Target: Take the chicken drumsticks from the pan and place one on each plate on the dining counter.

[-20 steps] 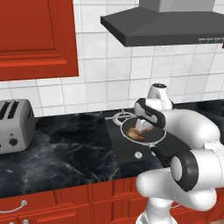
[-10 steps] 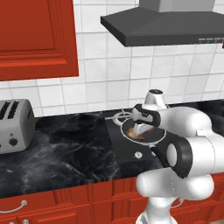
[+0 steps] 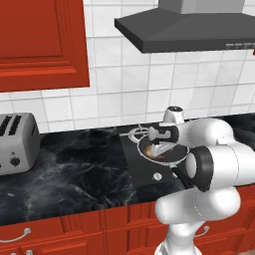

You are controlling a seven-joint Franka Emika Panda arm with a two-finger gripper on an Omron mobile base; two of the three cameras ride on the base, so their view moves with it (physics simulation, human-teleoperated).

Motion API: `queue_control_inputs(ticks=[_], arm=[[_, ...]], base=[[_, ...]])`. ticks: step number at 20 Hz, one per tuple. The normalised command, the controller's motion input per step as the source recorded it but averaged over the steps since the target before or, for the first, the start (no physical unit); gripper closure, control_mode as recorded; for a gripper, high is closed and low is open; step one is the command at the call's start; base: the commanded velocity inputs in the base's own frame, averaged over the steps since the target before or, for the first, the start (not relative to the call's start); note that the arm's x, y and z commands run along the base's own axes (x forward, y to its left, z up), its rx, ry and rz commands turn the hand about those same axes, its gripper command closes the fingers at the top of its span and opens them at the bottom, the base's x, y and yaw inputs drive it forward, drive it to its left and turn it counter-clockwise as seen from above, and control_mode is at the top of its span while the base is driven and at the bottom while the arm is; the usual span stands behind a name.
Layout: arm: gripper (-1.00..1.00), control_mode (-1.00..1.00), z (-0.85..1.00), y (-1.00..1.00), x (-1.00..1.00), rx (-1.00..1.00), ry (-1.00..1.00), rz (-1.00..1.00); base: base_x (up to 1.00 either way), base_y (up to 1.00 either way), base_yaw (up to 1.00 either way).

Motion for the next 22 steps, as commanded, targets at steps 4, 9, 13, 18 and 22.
queue_control_inputs(ticks=[4,9,13,18,22], arm=[[-1.00,-1.00,-0.16,0.00,0.00,0.00,0.00,0.00],[-1.00,-1.00,-0.15,0.00,0.00,0.00,0.00,0.00],[-1.00,-1.00,-0.16,0.02,0.00,0.00,0.00,0.00],[-1.00,-1.00,-0.14,0.03,0.03,0.00,-0.01,0.00],[-1.00,-1.00,-0.11,0.00,0.00,0.00,-0.03,0.00]], base=[[0.00,0.00,0.00],[0.00,0.00,0.00],[0.00,0.00,0.00],[0.00,0.00,0.00],[0.00,0.00,0.00]])
